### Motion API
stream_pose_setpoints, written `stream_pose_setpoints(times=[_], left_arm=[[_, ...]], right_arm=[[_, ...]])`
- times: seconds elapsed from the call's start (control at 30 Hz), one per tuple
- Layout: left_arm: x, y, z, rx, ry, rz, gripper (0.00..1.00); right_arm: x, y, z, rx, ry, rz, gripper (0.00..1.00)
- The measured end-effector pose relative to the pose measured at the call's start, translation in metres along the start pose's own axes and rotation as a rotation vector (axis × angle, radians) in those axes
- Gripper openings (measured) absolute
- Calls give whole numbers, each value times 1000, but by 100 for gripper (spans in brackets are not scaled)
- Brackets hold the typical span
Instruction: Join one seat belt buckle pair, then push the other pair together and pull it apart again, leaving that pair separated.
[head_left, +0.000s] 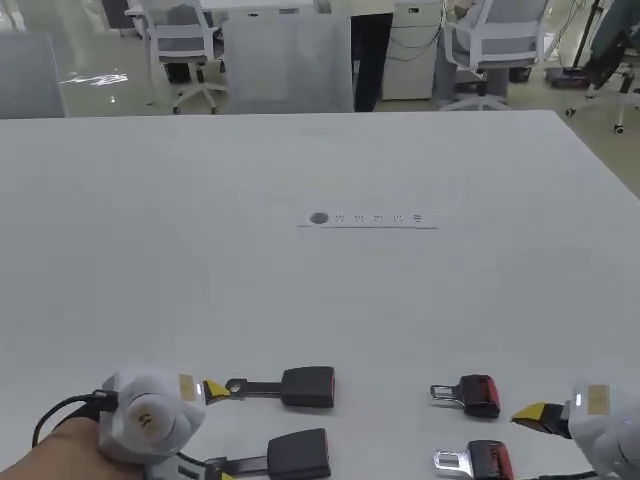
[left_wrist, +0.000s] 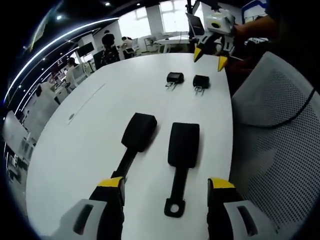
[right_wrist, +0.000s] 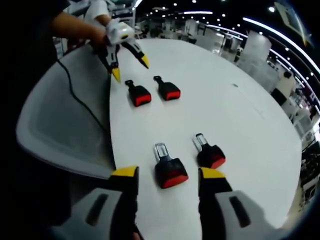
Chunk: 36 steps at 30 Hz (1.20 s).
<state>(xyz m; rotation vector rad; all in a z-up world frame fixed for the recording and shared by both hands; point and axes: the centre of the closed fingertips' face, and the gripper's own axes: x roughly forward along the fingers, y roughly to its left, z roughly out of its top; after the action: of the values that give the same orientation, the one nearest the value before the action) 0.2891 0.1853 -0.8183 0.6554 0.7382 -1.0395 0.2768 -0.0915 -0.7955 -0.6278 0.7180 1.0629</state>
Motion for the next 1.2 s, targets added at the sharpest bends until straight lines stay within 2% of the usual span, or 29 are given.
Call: stream_pose_setpoints(times=[0.2,0.23,0.3,0.53,0.6,0.63,0.77,0.9,0.97,1.03,1.2], left_arm=[[13,-4,-1,7,31,-35,62],[14,-4,0,6,32,-36,62],[18,-3,1,-5,40,-31,63],[31,-12,11,-10,41,-67,63],[36,-16,11,-37,62,-81,63],[38,-19,14,-25,55,-89,62],[46,-26,14,0,78,-117,61],[50,-27,14,8,94,-130,60],[53,-29,12,21,126,-139,58],[55,-32,14,25,113,-162,57],[57,-29,16,59,108,-169,52]], right_arm=[[10,2,3,-39,11,18,43],[11,5,3,-54,14,39,41],[16,5,0,-72,30,48,39],[24,1,-9,-111,68,93,37],[25,0,-12,-111,70,101,35],[26,-1,-13,-108,71,102,35],[31,-1,-15,-118,79,116,35],[37,-3,-20,-128,99,125,36],[39,-3,-24,-122,113,136,35],[41,-4,-28,-116,126,148,33],[44,-5,-34,-120,151,164,34]])
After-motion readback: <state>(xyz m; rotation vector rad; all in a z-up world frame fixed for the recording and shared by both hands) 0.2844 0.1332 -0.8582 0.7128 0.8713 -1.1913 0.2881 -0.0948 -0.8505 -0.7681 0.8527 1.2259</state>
